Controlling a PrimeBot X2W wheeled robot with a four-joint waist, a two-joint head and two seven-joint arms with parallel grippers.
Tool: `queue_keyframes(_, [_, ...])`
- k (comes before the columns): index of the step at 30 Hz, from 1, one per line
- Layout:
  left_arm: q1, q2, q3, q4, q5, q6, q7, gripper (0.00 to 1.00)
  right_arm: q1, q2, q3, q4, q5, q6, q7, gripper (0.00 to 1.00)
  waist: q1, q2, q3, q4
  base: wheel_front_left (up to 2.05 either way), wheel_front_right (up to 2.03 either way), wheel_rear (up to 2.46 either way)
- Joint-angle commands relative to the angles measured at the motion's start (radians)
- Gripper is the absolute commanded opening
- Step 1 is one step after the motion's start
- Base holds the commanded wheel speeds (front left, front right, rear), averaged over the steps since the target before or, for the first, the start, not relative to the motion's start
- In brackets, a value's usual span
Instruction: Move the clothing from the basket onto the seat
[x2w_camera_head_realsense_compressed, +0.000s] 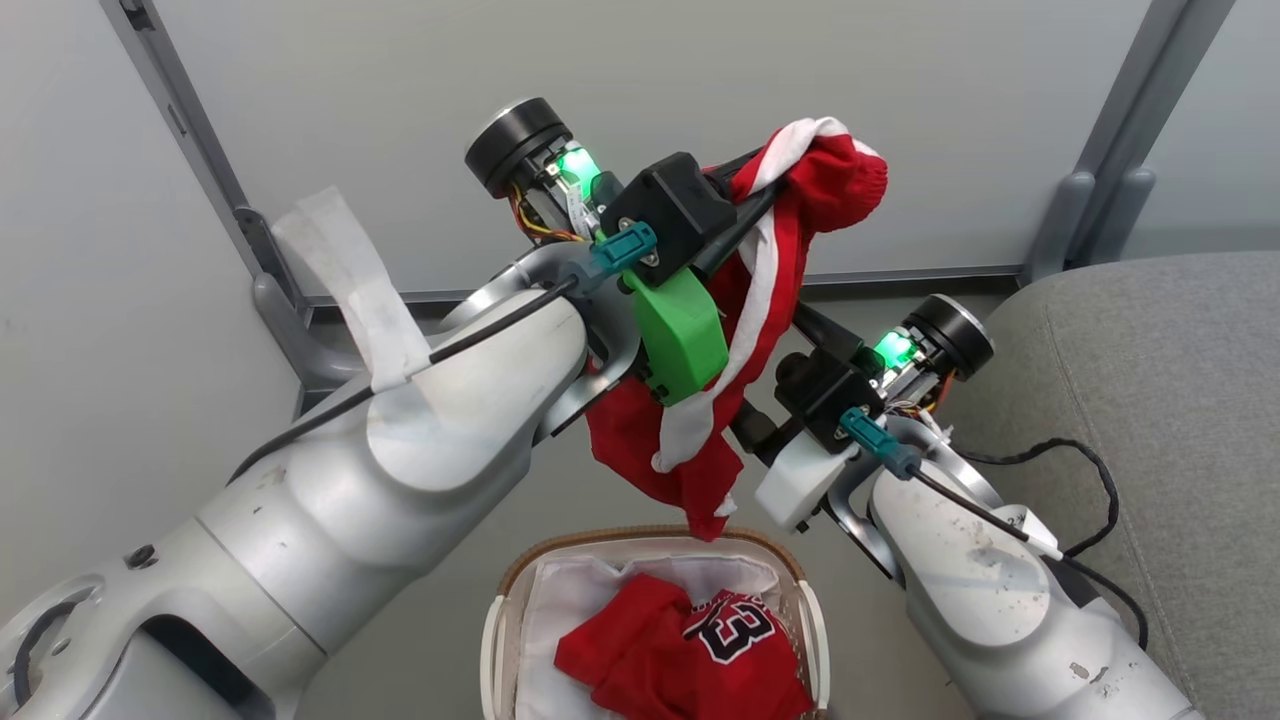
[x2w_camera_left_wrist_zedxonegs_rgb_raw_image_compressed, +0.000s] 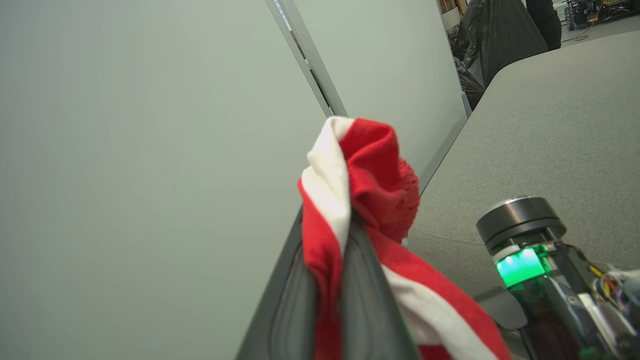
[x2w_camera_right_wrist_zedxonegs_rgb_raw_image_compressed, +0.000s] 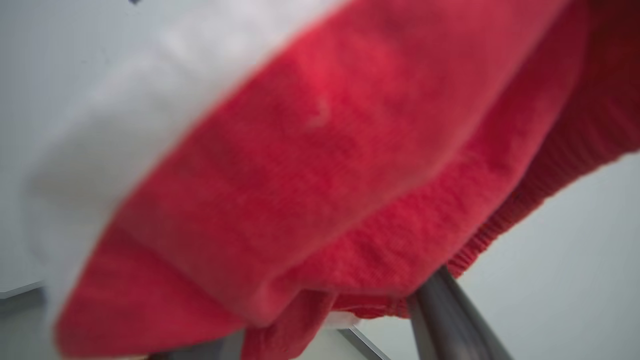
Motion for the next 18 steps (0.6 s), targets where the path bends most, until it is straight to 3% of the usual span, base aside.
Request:
queue_keyframes(1, [0.013, 0.005, -0.003, 0.008, -0.014, 0.001, -0.007, 0.00, 0.008, -0.004, 0.010, 0.004, 0.012, -0.001, -0.002, 0.00, 0.0000, -0.0001, 0.001, -0.001, 0.00, 0.00, 0.00])
queue_keyframes(18, [0.023, 0.011, -0.014, 0.075, -0.051, 0.001, -0.030, 0.00, 0.034, -0.004, -0.048, -0.011, 0.082, -0.001, -0.002, 0.00, 0.0000, -0.0001, 0.020, -0.025, 0.00, 0.00, 0.00])
